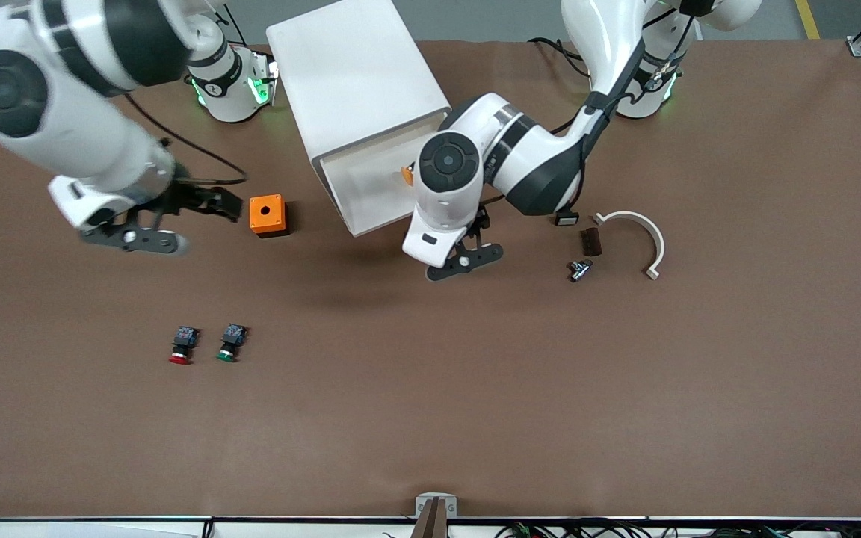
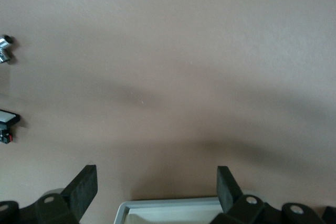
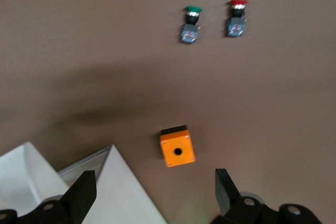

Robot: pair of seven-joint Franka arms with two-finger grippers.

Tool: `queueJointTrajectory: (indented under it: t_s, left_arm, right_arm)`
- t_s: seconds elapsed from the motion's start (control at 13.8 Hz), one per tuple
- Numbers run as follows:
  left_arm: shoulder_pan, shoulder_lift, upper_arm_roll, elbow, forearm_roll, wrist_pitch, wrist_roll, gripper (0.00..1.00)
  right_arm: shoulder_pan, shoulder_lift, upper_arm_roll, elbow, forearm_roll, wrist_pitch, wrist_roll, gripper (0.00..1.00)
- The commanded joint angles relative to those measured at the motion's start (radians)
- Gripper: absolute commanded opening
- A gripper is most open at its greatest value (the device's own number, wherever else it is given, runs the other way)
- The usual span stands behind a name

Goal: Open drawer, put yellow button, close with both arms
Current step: 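Push the drawer closed with the left gripper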

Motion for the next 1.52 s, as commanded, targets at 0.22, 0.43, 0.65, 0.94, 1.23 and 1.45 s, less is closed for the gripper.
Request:
queueJointTrajectory:
  t_s: [0.22,0.43,0.65,0.94,1.23,1.45]
  left_arm:
    - [-0.055,-0.008,-0.016,-0.028,-0.011,0.007,-0.045,1.00]
    - [-0.073,0.003,-0.025,-0.028,-0.045,0.007,-0.075,1.00]
    - [-0.081,0.012,-0.028,-0.028,-0.132,0.007,-0.093,1.00]
    - [-0.083,0.012,-0.028,-0.028,-0.250,0.001,-0.155,1.00]
    - [-0.084,0.013,-0.030,-0.040,-0.381,-0.016,-0.176,1.00]
    - [-0.097,0.023,-0.030,-0.048,-0.442,-0.019,-0.199,1.00]
  right_arm:
    - [-0.170,0.002,0.021,0.041,-0.062,-0.025,-0.261,1.00]
    - [-0.194,0.010,0.021,0.050,-0.091,-0.015,-0.252,1.00]
    - [-0.210,0.041,0.021,0.106,-0.113,-0.015,-0.212,1.00]
    - [-0.273,0.067,0.019,0.122,-0.087,-0.018,-0.195,1.00]
    - [-0.265,0.056,0.027,0.129,-0.068,-0.092,-0.181,1.00]
    - [-0.276,0.050,0.018,0.130,0.019,-0.104,-0.198,1.00]
